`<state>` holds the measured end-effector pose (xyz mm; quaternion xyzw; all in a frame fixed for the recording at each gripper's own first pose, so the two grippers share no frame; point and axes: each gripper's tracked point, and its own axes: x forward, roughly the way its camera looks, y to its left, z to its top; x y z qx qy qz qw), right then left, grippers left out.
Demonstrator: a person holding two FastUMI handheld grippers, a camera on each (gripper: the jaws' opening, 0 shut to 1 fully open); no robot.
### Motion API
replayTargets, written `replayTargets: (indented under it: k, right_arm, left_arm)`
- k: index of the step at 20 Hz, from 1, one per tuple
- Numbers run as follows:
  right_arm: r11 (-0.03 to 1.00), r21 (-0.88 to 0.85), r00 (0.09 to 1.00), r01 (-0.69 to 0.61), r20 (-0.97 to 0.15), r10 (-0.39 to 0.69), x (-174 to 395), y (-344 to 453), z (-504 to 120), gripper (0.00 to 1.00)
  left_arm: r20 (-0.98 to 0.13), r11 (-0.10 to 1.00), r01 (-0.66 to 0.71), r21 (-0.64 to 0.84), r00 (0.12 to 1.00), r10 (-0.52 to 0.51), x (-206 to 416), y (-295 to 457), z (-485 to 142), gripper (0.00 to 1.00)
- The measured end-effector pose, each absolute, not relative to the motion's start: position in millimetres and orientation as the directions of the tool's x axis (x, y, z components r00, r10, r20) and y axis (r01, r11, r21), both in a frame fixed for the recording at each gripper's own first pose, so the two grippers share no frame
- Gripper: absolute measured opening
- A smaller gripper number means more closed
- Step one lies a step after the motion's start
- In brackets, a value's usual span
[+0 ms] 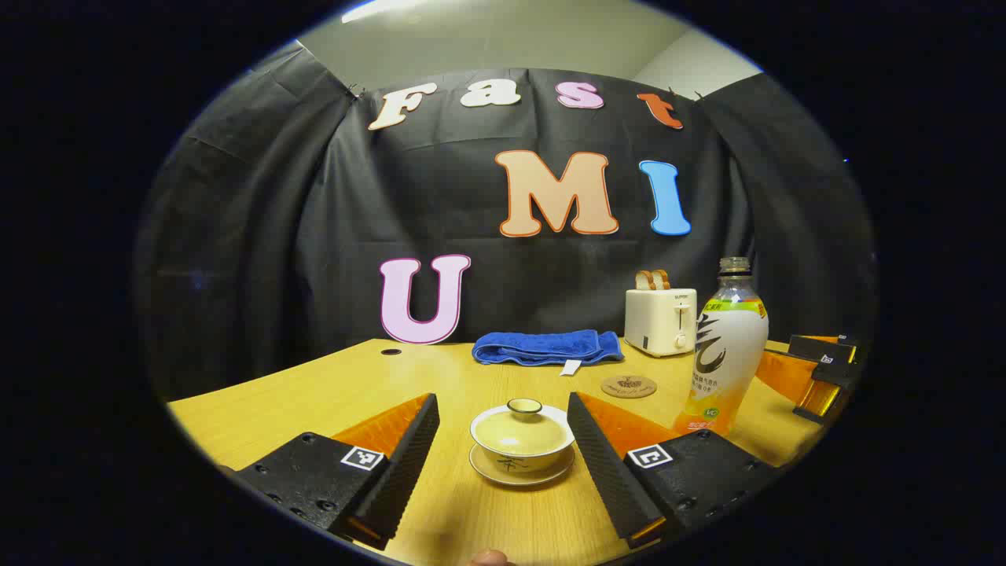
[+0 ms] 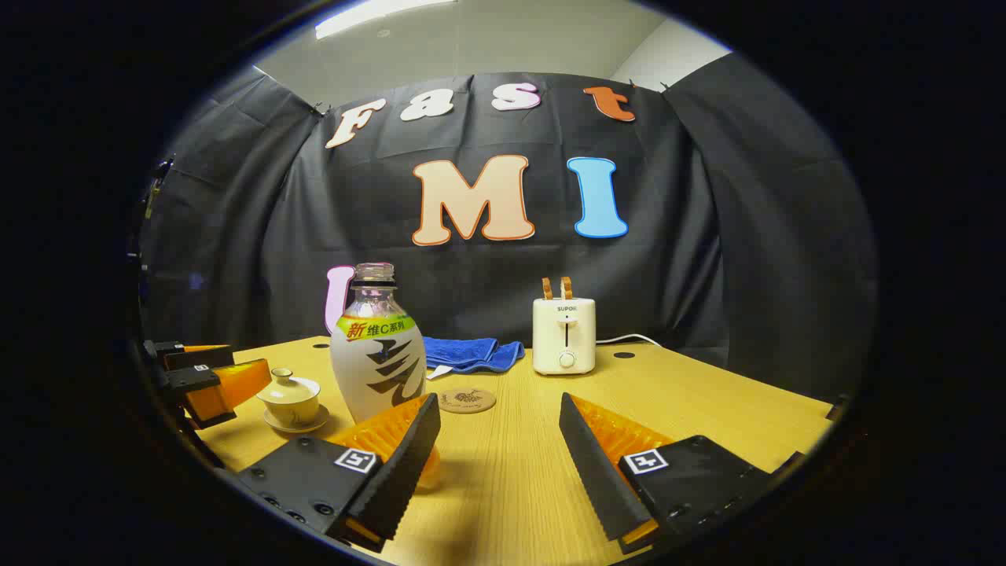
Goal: Open the teacup lid with one hand, grasp the water bottle and pour water into the teacup with the other hand; after pouring, place the water bottle on the coaster and then close the teacup lid.
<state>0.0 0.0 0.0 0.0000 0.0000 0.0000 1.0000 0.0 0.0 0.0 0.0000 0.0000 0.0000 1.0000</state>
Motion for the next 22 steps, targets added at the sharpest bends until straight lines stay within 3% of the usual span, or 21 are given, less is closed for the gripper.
replayTargets:
  k: [17, 18, 22]
  right_arm:
    - [0.999, 0.002, 0.999, -0.044, -0.003, 0.044, -1, 8, -2, 0.96]
    - [0.999, 0.001, 0.999, -0.044, -0.003, 0.044, 0, 8, -1, 0.97]
    - [0.999, 0.003, 0.999, -0.051, -0.008, 0.051, -1, 9, -2, 0.95]
  left_arm:
    - [0.005, 1.0, 0.023, 0.0, 1.0, -0.023, 4, -7, -1, 0.96]
    - [0.002, 1.0, 0.027, 0.001, 1.0, -0.027, 6, -8, -2, 0.99]
    - [-0.049, 0.999, 0.043, 0.01, 0.998, -0.042, 13, -10, -8, 0.96]
